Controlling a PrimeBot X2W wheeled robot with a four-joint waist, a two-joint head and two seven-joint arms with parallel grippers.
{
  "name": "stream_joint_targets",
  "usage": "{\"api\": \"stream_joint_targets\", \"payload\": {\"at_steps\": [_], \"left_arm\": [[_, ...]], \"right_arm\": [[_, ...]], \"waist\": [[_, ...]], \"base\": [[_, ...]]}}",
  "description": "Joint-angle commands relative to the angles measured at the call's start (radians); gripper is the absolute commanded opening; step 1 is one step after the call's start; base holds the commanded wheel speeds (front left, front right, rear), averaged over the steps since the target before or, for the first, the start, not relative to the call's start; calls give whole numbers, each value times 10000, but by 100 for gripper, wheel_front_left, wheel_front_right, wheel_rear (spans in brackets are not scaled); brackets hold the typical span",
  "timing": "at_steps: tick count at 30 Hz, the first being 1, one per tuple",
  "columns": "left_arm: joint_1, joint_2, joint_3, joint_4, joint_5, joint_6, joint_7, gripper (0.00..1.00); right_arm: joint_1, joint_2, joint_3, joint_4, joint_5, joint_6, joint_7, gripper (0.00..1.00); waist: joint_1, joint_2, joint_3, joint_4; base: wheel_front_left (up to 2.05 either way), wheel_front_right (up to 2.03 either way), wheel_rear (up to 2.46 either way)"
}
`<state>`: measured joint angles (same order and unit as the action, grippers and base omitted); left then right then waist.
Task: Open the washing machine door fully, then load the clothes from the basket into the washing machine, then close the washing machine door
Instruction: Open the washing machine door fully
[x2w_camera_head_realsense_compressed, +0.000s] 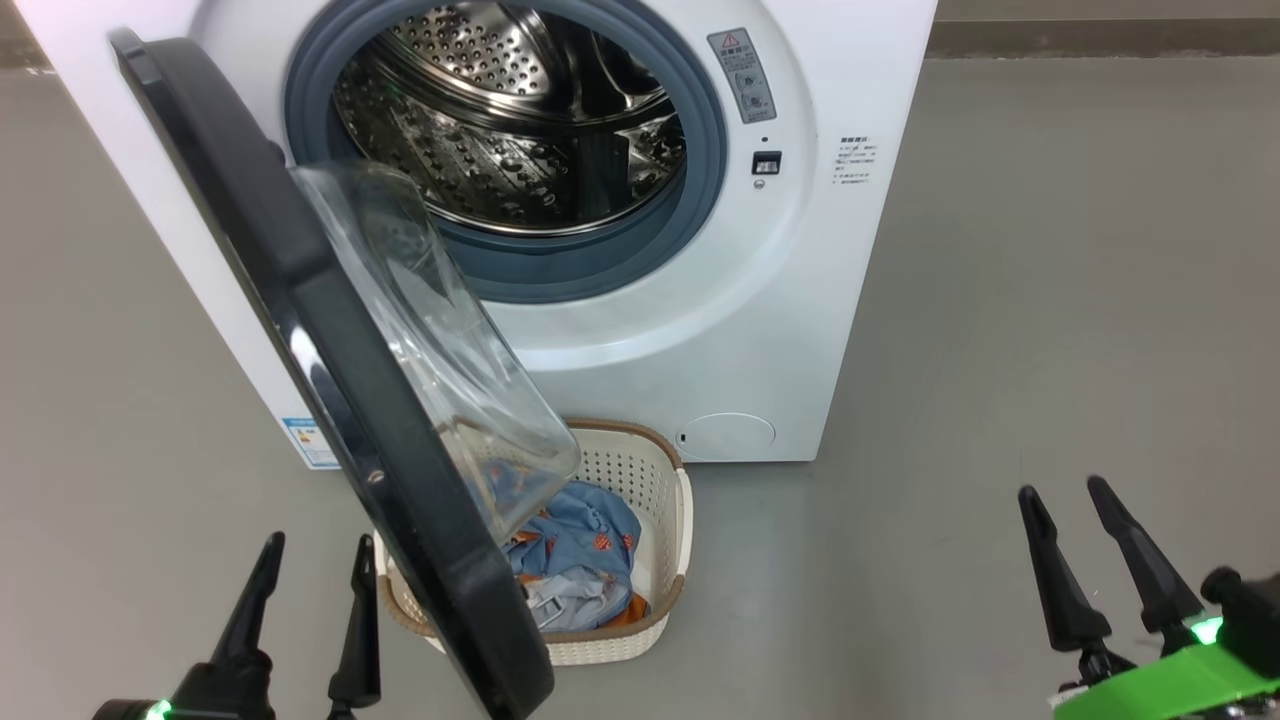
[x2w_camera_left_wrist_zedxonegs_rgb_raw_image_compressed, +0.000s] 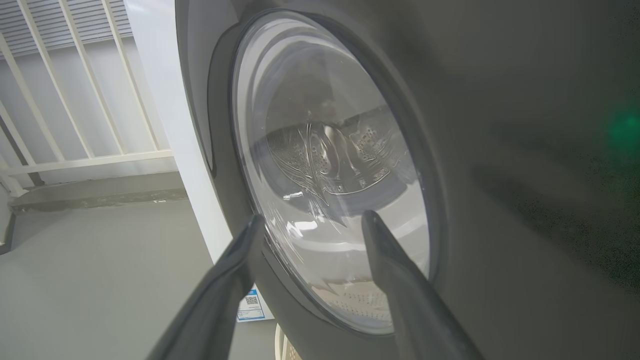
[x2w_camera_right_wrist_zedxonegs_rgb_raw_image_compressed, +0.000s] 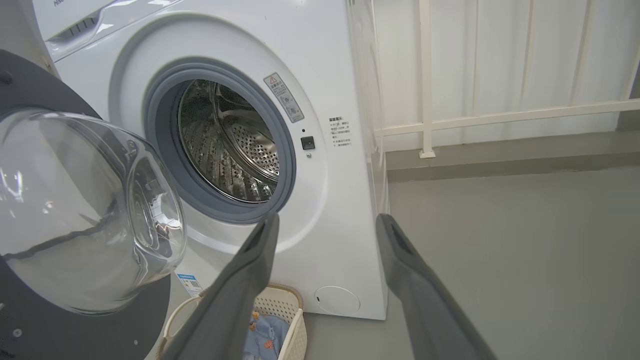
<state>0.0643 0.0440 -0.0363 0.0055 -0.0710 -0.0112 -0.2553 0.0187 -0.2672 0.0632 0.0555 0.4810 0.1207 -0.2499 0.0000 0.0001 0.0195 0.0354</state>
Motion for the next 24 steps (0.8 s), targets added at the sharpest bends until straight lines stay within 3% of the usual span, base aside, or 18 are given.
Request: {"api": "stream_joint_targets", "payload": {"at_steps": [1,13,24], "left_arm": [[-192,62,358,-191,152,-52,-65,100],[-149,62,199,-147,137,-33,-65,100],[-37,62,204,-119,193,-51,-65,100]], "right_arm": [[79,-17,30,-319,-211,100,-117,100],[1234,1034,-1515,-143,-2314,100,-118,100],[1378,1127,-1677,-134,-2972,100,-118,100]], "waist": [[0,-1,3,2],[0,-1,-4,64],[0,-1,-63,56]], "base": [[0,0,0],[0,0,0],[0,0,0]]}}
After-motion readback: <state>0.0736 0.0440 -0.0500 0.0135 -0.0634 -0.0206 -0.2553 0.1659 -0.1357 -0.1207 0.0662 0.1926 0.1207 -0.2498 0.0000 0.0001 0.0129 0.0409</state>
